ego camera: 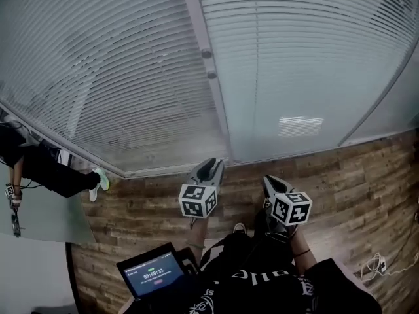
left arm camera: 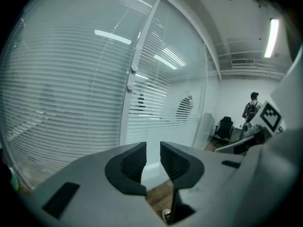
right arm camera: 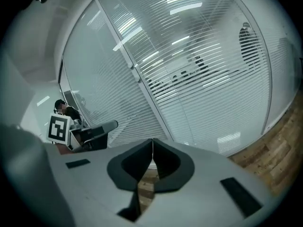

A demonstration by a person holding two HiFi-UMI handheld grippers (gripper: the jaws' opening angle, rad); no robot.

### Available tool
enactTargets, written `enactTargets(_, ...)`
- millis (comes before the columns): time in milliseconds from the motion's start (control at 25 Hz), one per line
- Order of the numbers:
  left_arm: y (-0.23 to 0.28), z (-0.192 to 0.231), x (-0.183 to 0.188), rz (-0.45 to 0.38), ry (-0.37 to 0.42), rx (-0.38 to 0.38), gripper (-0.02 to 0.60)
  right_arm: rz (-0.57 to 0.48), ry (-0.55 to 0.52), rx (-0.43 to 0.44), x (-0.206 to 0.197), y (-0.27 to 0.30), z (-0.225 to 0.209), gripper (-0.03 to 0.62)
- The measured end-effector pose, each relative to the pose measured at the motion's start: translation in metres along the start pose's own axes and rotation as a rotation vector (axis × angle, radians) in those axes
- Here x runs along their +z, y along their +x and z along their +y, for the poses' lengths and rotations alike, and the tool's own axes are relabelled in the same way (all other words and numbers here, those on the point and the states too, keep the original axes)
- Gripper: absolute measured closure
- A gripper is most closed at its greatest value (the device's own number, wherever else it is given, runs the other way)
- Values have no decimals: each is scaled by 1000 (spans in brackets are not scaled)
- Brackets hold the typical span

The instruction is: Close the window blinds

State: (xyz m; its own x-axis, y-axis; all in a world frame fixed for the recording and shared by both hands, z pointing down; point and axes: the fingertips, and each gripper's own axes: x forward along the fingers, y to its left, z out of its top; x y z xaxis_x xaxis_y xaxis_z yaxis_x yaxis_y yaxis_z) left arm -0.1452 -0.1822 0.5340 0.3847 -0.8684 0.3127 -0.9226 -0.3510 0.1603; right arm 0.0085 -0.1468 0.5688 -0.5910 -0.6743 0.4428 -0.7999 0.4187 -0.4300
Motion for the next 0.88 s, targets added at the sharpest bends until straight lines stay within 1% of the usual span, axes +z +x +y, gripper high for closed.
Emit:
enactTargets(80, -21, -15, -21, 21, -12, -34, 497, 1, -6, -11, -15, -16, 13, 576)
enactTargets(200, -49, -45, -41, 24, -36, -83, 503, -5, -28, -11, -33, -44, 29, 576)
enactTargets(320, -76, -76, -50, 13, -56, -124, 505, -14, -45, -4, -47, -70, 42, 576)
enactTargets(480, -111, -122, -50, -27, -81, -156, 509, -38, -66, 16, -59, -109, 54, 576)
enactTargets(600, -141, -164, -58, -60, -105, -164, 514, -46, -86, 35, -76, -149, 59, 576)
enactTargets(760, -187, -218, -87, -71, -169, -154, 518, -20, -82, 45, -121, -212, 60, 576)
enactTargets(800, -200, -230, -96, -69, -170, -155, 518, -15, -74, 50, -135, -229, 62, 576)
enactTargets(880, -224, -249, -113, -60, -142, -155, 523, -16, -66, 51, -159, -260, 65, 576)
